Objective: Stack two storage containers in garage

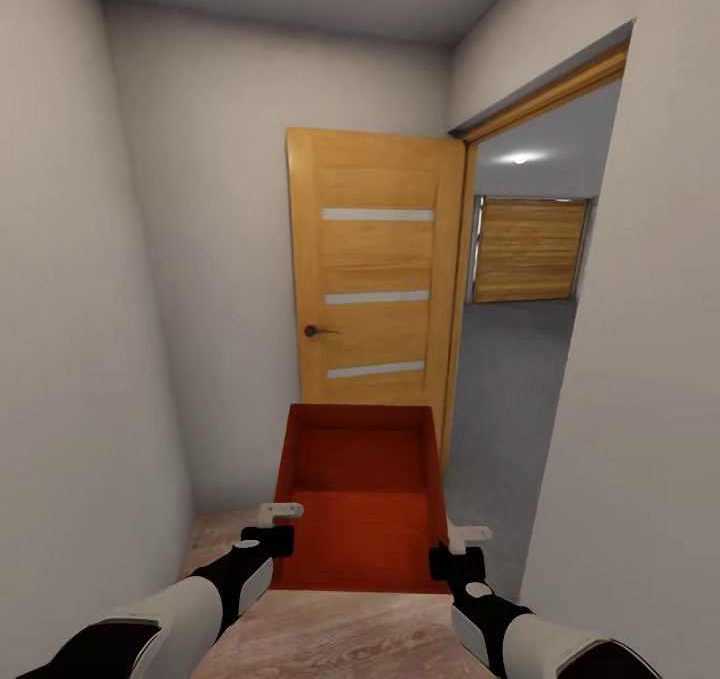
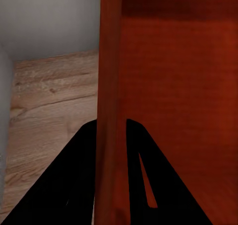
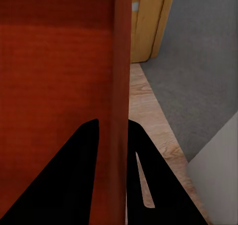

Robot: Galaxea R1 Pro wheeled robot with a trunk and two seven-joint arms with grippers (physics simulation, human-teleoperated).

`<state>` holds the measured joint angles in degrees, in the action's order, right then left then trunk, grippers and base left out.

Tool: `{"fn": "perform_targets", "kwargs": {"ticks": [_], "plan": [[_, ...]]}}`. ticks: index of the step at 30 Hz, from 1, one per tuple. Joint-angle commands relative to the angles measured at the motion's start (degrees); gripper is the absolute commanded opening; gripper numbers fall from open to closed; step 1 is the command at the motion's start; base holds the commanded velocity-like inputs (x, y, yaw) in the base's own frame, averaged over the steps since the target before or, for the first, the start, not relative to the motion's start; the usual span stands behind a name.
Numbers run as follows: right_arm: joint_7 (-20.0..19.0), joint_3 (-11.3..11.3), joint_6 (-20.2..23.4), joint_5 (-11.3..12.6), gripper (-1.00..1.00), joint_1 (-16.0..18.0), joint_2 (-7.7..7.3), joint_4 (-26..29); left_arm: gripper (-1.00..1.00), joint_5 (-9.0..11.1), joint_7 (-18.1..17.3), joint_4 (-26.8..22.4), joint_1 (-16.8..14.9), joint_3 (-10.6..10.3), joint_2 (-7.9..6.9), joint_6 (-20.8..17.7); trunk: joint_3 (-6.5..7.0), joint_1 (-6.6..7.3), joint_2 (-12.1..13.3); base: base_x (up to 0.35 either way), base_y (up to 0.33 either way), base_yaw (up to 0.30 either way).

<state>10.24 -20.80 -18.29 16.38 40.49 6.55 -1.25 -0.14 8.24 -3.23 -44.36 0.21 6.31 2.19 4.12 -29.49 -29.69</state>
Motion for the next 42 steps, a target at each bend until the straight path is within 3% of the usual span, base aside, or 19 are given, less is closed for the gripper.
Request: {"fn": "perform_targets", "kwargs": {"ticks": [1, 12, 42], "plan": [[0.0, 2.1, -1.2, -0.5, -1.00, 0.1, 0.04, 0.1, -1.00, 0.0, 1.2, 0.2, 0.0, 3.1, -4.05, 0.2, -0.02, -0.03, 0.0, 0.208, 0.149, -0.007], [-0.3, 2.1, -1.2, -0.5, -1.00, 0.0, 0.04, 0.1, -1.00, 0.0, 1.2, 0.2, 0.0, 3.1, -4.03, 0.2, -0.02, -0.03, 0.0, 0.247, 0.187, -0.054], [-0.5, 2.1, -1.2, -0.5, -1.00, 0.0, 0.03, 0.1, -1.00, 0.0, 1.1, 0.2, 0.0, 3.1, -3.94, 0.2, -0.02, -0.03, 0.0, 0.260, 0.193, -0.279]]}}
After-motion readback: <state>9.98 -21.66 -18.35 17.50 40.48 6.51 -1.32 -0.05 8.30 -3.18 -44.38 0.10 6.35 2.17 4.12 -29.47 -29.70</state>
